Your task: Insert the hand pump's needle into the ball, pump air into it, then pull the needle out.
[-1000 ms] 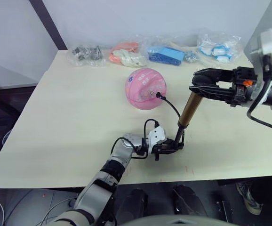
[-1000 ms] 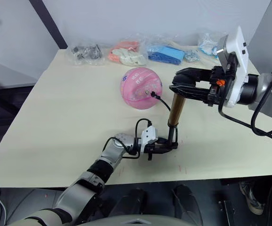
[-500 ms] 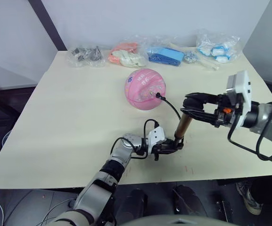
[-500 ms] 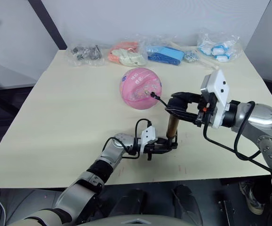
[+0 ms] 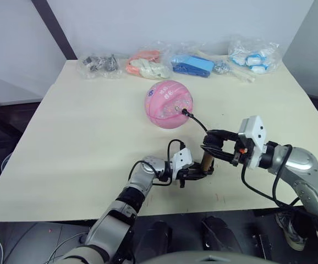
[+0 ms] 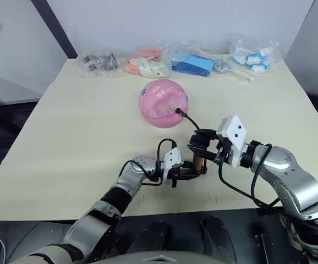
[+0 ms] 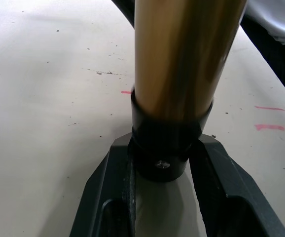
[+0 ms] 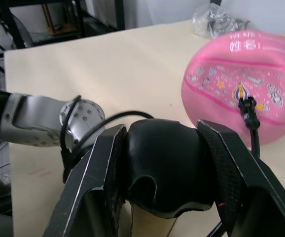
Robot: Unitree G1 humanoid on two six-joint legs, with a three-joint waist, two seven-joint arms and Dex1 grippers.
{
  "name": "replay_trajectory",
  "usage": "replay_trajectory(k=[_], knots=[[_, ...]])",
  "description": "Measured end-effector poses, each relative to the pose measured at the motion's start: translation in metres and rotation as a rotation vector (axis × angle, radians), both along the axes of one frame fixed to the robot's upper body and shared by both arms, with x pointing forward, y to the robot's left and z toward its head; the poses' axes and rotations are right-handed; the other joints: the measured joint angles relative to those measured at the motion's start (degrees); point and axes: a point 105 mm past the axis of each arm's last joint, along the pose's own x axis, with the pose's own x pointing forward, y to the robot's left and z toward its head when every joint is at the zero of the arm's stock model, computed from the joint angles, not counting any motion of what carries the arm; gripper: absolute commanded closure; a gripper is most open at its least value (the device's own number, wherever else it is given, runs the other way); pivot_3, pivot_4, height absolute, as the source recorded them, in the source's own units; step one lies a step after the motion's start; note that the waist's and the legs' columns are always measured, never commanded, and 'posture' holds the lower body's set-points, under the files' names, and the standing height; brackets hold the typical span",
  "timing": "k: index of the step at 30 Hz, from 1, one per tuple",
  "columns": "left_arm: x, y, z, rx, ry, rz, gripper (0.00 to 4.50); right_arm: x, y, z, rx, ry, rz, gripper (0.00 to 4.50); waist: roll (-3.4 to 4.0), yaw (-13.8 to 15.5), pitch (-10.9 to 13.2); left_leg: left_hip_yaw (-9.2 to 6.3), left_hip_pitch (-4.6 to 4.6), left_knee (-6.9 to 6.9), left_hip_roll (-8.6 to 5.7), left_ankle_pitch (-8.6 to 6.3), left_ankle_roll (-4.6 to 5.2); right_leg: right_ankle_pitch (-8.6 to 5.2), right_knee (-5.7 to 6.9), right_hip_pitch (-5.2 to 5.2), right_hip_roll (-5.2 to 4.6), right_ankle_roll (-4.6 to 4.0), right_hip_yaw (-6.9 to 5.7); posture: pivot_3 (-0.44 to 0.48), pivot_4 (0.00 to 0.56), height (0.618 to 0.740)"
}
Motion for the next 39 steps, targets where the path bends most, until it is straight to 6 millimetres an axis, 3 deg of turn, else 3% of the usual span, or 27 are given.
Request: replay_trajectory(k=[13,32,39], knots=[[0.0,0.0,0.001,-0.007,0.002,0.0,3.38,0.007,-0.003,0.012,-0.015,0.045,-0.005,2.69,0.0,0.0,0.0,-0.02,-0.06,0.0,0.0,0.0,0.01,0.0,-0.04,-0.02,-0.01,0.0,-0.02,0.0,0.15,0.74],[0.0,-0.001,0.001,-0.01,0.002,-0.004,3.38,-0.004,-0.016,0.092,-0.026,-0.06,0.073,2.69,0.03,0.1,0.1,-0.01,-0.13,0.0,0.02,-0.07,0.13,0.0,-0.04,-0.05,-0.07,0.0,-0.04,0.0,0.15,0.74],[-0.001,-0.003,0.001,-0.013,0.004,-0.007,3.38,-0.006,-0.021,0.11,-0.041,-0.077,0.08,2.69,0.03,0.3,0.1,0.02,-0.16,0.0,0.02,-0.07,0.14,0.0,-0.04,-0.07,-0.11,0.0,-0.04,0.0,0.15,0.74]])
